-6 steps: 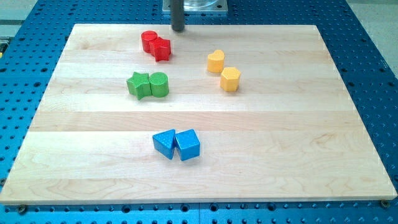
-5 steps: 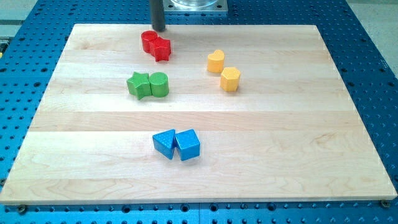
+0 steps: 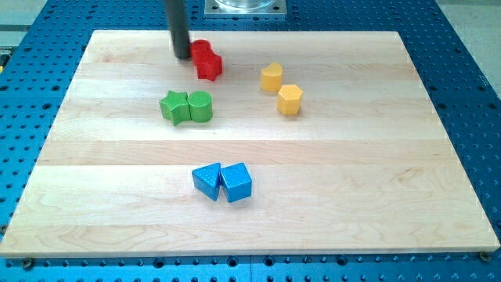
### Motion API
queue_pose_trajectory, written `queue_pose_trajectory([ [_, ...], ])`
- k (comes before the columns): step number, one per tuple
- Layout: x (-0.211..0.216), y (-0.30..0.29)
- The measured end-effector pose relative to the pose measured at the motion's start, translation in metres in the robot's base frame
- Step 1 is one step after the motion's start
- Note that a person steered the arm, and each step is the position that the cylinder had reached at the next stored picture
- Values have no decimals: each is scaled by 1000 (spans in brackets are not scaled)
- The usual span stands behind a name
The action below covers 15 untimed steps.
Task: Push the red blocks towards the yellow blocks
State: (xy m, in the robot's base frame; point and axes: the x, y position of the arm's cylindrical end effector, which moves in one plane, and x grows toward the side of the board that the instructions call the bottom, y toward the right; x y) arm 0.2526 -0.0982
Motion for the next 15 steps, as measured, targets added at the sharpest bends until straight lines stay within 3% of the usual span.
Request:
queue_pose_trajectory([
  [1,0,5],
  [3,-59,19],
  [4,-39,38],
  [6,44,-10],
  [8,51,-36],
  [10,75,57],
  [12,81,28],
  [13,55,-28],
  [15,-33,-9],
])
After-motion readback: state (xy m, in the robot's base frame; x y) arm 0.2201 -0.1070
